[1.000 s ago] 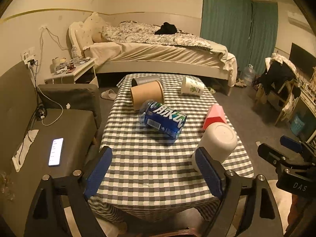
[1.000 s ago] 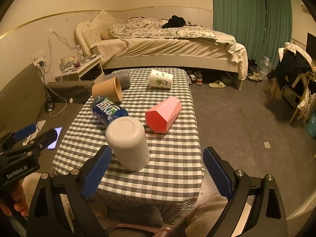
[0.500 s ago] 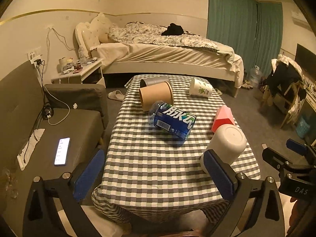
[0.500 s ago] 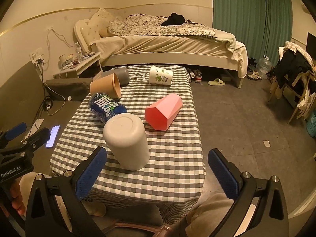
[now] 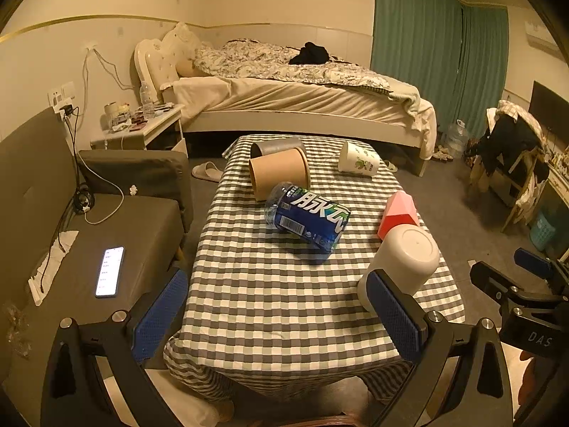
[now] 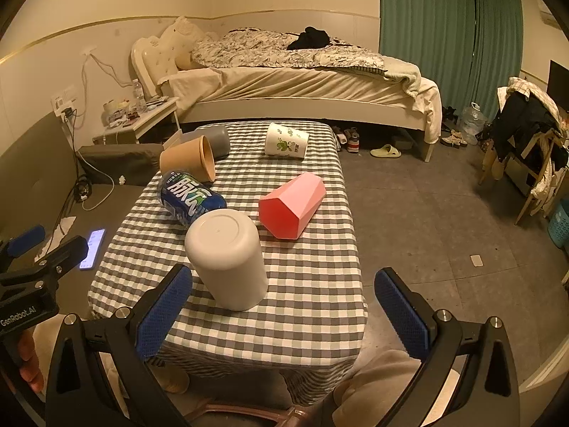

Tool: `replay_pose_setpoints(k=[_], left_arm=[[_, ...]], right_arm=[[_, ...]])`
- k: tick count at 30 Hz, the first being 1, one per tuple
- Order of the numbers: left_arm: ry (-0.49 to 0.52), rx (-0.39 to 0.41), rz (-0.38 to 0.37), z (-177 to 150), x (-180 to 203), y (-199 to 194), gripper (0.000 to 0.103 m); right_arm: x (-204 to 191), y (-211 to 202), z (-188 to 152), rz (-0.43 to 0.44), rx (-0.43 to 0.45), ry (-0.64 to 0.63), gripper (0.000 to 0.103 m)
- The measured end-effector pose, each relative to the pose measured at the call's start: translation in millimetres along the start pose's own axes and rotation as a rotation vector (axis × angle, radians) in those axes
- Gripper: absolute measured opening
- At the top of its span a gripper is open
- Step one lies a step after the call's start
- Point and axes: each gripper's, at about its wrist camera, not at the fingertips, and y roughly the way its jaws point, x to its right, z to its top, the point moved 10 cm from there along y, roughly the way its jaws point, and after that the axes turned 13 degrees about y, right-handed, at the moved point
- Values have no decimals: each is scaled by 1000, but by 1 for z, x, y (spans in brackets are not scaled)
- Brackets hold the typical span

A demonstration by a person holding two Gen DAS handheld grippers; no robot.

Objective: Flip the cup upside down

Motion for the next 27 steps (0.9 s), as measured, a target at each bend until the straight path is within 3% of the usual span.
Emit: replay_pose_setpoints(k=[27], left_arm=[[-22, 9, 5, -6, -9, -4, 103]], right_arm=[[-9, -4, -1, -3, -2, -22, 103]])
